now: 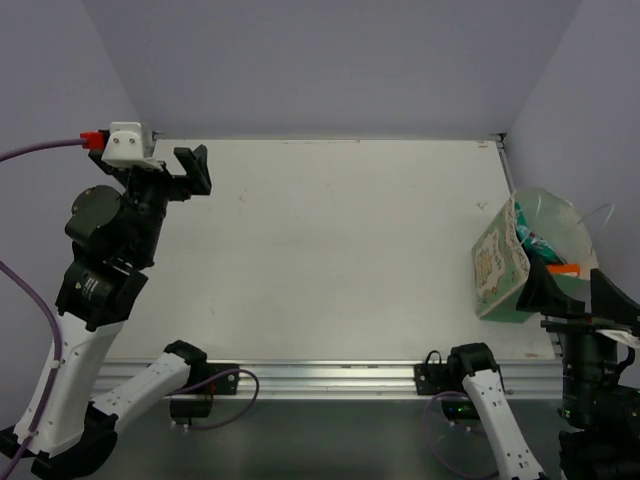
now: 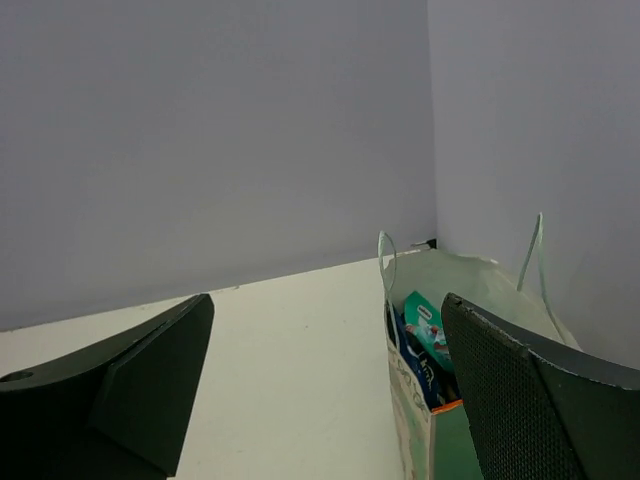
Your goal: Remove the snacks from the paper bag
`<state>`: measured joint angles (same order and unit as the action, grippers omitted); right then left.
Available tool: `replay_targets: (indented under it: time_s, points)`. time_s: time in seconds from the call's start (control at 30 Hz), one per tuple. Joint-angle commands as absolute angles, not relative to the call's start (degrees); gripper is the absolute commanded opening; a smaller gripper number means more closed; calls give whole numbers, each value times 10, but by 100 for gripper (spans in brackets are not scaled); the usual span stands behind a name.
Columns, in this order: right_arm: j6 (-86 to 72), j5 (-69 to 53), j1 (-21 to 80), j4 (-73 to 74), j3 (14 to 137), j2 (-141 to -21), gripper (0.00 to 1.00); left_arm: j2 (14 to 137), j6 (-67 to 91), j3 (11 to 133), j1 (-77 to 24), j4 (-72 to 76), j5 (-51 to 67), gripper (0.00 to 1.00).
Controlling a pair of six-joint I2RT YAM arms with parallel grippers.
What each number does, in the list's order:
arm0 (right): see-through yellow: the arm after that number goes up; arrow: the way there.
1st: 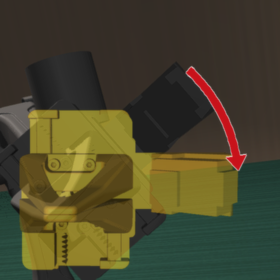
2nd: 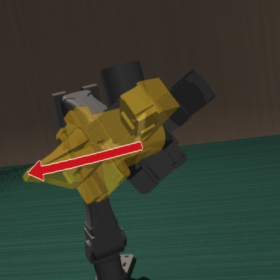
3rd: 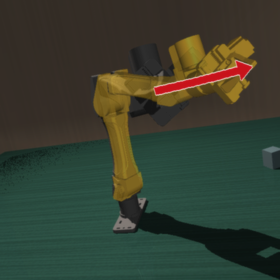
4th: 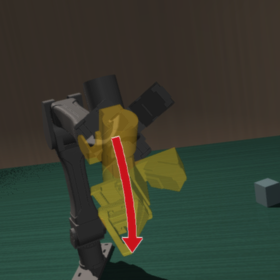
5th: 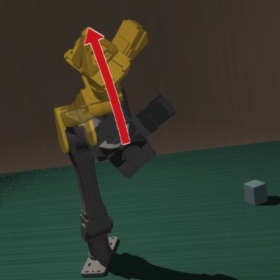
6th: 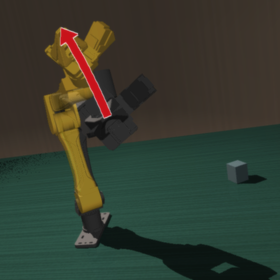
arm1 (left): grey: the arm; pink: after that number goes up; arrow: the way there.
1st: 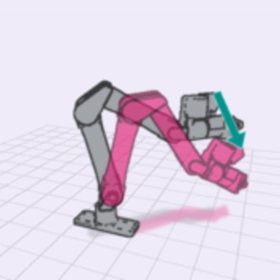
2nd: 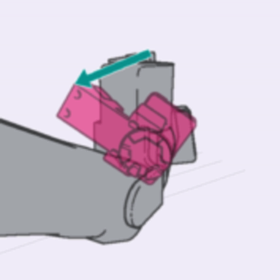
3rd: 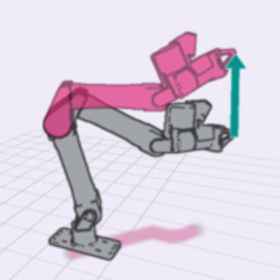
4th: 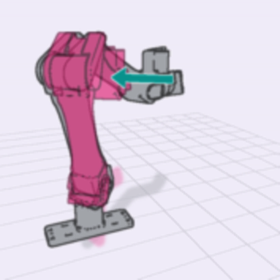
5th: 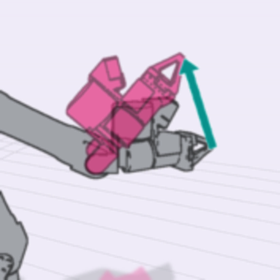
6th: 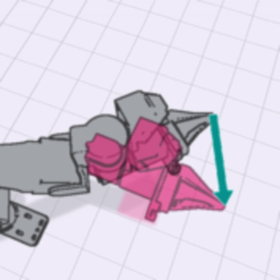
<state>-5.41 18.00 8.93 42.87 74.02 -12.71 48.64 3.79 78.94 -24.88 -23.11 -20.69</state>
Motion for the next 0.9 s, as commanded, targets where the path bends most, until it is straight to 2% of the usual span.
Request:
replay_targets:
  time_s: [0.0, 0.23, 0.37, 0.43, 0.63, 0.77, 0.87]
  points:
    - [-72, 158, 87, 451, 745, -139, 99, 492, 33, 787, -252, -201, -204, 100]
    - [-122, 48, 87, 537, 742, -244, 99, 510, 69, 777, -252, -206, -167, 100]
    - [-189, 96, 87, 560, 730, -307, 99, 521, 89, 770, -252, -214, -147, 100]
    - [-237, 202, 87, 593, 736, -329, 99, 525, 99, 770, -252, -218, -140, 100]
    - [-242, 358, 86, 608, 750, -387, 99, 527, 115, 766, -252, -225, -120, 100]
    - [-217, 374, 73, 599, 766, -434, 99, 526, 117, 760, -252, -228, -114, 100]
    - [-211, 300, 36, 586, 768, -484, 99, 528, 114, 758, -252, -229, -113, 100]
